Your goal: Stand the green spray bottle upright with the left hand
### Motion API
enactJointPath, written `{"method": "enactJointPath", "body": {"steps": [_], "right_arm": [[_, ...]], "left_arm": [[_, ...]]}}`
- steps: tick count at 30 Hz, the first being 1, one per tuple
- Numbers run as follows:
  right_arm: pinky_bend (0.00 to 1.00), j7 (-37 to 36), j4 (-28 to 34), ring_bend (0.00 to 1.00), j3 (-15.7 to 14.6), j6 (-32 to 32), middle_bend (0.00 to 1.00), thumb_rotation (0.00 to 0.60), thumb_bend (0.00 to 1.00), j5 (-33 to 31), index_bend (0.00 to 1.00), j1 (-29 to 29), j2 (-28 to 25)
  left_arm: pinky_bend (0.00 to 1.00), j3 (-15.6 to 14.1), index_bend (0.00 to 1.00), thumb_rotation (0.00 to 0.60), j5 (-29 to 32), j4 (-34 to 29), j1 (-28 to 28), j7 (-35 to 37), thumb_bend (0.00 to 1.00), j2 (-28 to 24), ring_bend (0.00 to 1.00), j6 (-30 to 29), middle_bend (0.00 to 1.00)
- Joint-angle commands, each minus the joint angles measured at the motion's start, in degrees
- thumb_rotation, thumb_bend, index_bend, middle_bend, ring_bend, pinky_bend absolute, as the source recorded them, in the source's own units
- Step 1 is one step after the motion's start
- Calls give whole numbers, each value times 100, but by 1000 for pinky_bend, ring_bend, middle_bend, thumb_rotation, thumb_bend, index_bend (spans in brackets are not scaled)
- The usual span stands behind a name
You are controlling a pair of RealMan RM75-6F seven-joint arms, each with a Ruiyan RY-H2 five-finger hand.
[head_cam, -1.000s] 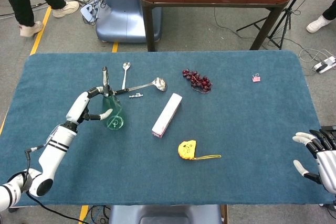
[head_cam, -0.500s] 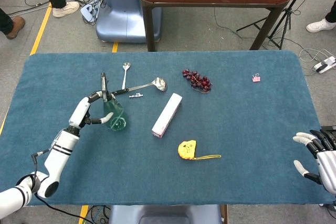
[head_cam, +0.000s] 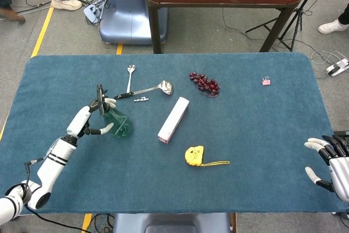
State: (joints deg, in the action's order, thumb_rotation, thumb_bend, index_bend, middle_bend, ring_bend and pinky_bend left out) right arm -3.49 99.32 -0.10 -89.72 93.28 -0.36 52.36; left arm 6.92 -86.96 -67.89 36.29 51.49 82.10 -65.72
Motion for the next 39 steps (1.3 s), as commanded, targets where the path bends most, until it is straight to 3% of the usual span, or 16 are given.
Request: {"method": "enactJointPath", "body": {"steps": [1,5,16,25,31,39], "right_arm": [[123,-1,-1,142,-2,-3,280,600,255,8,311,0,1],[123,4,-4,142,1,-21,280,600,256,18,311,-5,0],[123,-32,-32,142,9,-28,280,600,255,17,311,-5,1],[123,-75,-82,142,20,13,280,600,255,-22,311,12,13],[123,-103,-123,142,38,76,280,600,255,-47,311,55,35],[123,-148,-177,143,28,195,280,600,255,35,311,155,61]], "left_arm": [[60,-67,130,600,-55,-137,-6,89,329,-146,25,51,106],[35,-121,29,600,-87,-316,-2,178,330,-353,0,123,40],[21,-245,37,600,34,-713,-111,-9,329,-896,0,299,25],[21,-214,197,600,644,-1055,-555,-1211,329,-1349,41,154,84],[21,-222,212,600,1124,-1411,-992,-2082,329,-1606,43,-86,88],[21,-398,215,600,1225,-1997,-1688,-3106,330,-1895,45,-844,89]]}}
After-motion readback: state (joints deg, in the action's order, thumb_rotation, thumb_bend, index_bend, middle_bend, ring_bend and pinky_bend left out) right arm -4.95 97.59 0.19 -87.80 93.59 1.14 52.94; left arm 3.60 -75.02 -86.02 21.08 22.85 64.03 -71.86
